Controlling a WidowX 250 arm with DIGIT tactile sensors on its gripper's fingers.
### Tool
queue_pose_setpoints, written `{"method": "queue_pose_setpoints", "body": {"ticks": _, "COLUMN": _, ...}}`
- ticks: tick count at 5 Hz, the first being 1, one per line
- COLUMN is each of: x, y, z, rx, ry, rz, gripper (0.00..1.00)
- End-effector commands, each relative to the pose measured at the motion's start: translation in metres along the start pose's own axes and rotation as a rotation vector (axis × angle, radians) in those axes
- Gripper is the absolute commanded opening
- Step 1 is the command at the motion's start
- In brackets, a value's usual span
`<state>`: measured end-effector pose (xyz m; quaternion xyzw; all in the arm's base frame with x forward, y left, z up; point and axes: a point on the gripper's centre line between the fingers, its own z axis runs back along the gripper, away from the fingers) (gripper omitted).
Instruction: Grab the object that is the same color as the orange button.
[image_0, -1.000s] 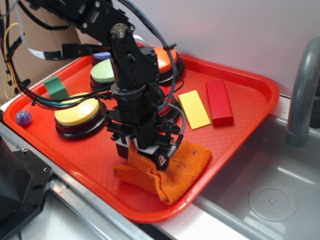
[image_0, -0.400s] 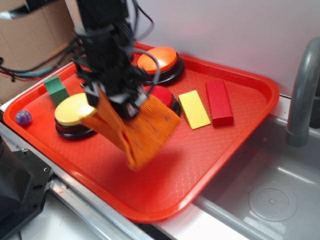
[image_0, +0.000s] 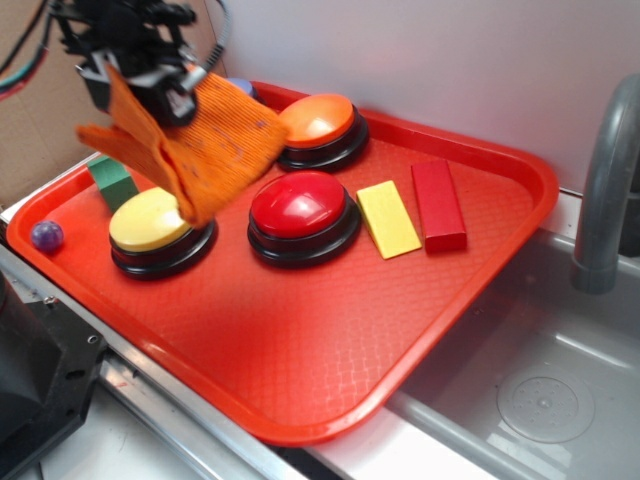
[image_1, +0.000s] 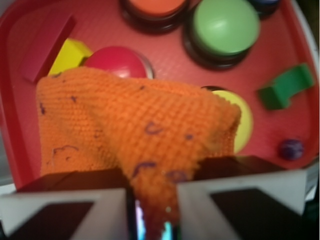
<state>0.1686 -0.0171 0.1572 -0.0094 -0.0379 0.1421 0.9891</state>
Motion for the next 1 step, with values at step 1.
{"method": "queue_pose_setpoints", "body": {"ticks": 1, "x": -0.0092, "y": 0.0356, "z": 0.0315, "rx": -0.069, "ry": -0.121, "rz": 0.14, "gripper": 0.0}}
